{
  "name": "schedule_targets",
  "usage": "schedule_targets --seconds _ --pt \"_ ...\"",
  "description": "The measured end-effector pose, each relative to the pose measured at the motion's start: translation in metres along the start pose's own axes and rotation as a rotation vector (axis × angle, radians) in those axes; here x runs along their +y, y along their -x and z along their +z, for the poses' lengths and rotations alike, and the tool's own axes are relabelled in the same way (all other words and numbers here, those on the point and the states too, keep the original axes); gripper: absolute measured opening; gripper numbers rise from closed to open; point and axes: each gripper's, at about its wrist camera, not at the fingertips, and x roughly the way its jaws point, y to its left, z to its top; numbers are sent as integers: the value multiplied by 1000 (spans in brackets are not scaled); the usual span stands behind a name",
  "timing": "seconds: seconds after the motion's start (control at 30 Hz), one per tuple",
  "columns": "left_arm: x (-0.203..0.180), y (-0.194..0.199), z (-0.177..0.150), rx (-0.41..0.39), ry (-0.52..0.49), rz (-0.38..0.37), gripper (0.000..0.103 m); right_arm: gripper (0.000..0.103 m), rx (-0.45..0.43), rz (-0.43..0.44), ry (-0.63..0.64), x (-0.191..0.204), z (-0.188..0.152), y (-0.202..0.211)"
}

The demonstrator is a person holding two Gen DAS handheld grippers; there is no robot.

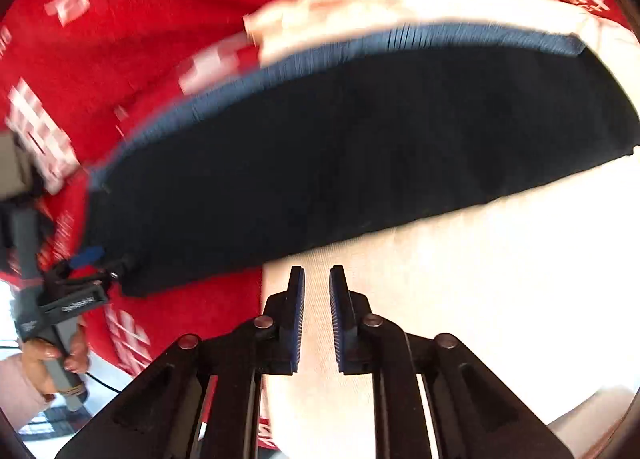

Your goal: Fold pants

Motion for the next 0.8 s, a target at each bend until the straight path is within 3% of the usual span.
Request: schedule_targets --seconds 0.07,0.2,0.3,0.37,0.57,0.63,0.8 --pt "-1 10 23 -68 -1 21 103 30 -41 17 26 3 24 7" --pt "-1 -9 77 -124 70 95 103 30 -50 30 110 34 82 -20" --pt "10 -37 102 -105 149 176 103 30 -11 36 135 44 108 -53" --pt "26 -49 108 -111 216 170 103 30 7 -19 147 43 113 -73" --pt "58 -51 123 -74 287 287 103 28 -36 -28 103 15 127 -64" --pt "64 -41 122 -82 316 243 103 33 -8 -9 85 18 134 -62" --pt "58 -20 96 -95 254 278 103 33 -1 49 95 32 134 -52"
